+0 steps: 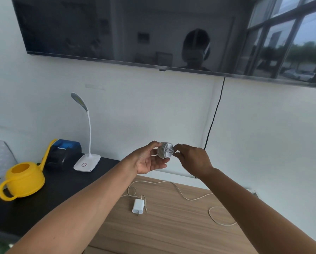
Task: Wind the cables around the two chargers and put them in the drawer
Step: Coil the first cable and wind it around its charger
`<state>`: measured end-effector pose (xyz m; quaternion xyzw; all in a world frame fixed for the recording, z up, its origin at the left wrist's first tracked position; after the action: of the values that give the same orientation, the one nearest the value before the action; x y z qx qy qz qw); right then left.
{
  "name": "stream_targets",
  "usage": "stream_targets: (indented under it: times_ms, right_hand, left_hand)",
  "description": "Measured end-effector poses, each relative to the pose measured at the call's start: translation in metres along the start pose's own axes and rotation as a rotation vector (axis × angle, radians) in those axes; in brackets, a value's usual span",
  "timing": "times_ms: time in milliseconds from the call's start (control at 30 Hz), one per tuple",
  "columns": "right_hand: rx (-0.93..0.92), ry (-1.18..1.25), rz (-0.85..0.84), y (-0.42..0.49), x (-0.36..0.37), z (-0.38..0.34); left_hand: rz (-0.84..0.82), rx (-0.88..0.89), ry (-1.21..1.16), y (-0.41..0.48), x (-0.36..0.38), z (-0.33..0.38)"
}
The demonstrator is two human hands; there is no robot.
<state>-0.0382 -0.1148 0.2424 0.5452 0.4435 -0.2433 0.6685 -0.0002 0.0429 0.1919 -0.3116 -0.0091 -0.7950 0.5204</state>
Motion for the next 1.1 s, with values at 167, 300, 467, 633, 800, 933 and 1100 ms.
stream_targets:
  times_ms: [167, 300, 467, 633, 800, 933, 1100]
  right_hand:
    - [0.053, 0.119, -0.081, 0.006, 0.001, 0.005]
    - [0.207, 0.227, -0.104, 0.009, 0.001, 0.018]
    - [0.316, 0.288, -0.121, 0.013, 0.002, 0.027]
    - [0.372, 0.418, -0.077, 0.016, -0.006, 0.029]
    - [0.372, 0.487, -0.06, 0.01, -0.013, 0.027]
    - [0.337, 0.537, -0.068, 0.005, -0.018, 0.019]
    - [0.319, 0.613, -0.144, -0.002, -0.02, 0.013]
  left_hand:
    - [-0.081, 0.036, -0.024, -0.003, 0.005, 0.001]
    - [-0.109, 0.019, 0.034, -0.007, 0.007, -0.003]
    - [-0.125, 0.033, 0.16, -0.005, 0.004, -0.006]
    - [-0.093, 0.133, 0.172, 0.0, 0.002, -0.005]
    - [-0.018, 0.221, 0.127, 0.003, -0.001, -0.004]
    - [0.0, 0.229, 0.136, 0.005, 0.001, -0.006]
    - [0.013, 0.236, 0.127, 0.006, 0.0, -0.005]
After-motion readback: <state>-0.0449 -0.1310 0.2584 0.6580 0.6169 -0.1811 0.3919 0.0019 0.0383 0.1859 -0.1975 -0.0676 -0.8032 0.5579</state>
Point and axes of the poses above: each hand's wrist, its own y-axis towards the middle knuckle, its own x-axis out of the palm, z = x × y, the point moved 5 cm from there along y, towards the middle knuckle, and after that the axes turned 4 degrees about -y, right-handed, at the moved point
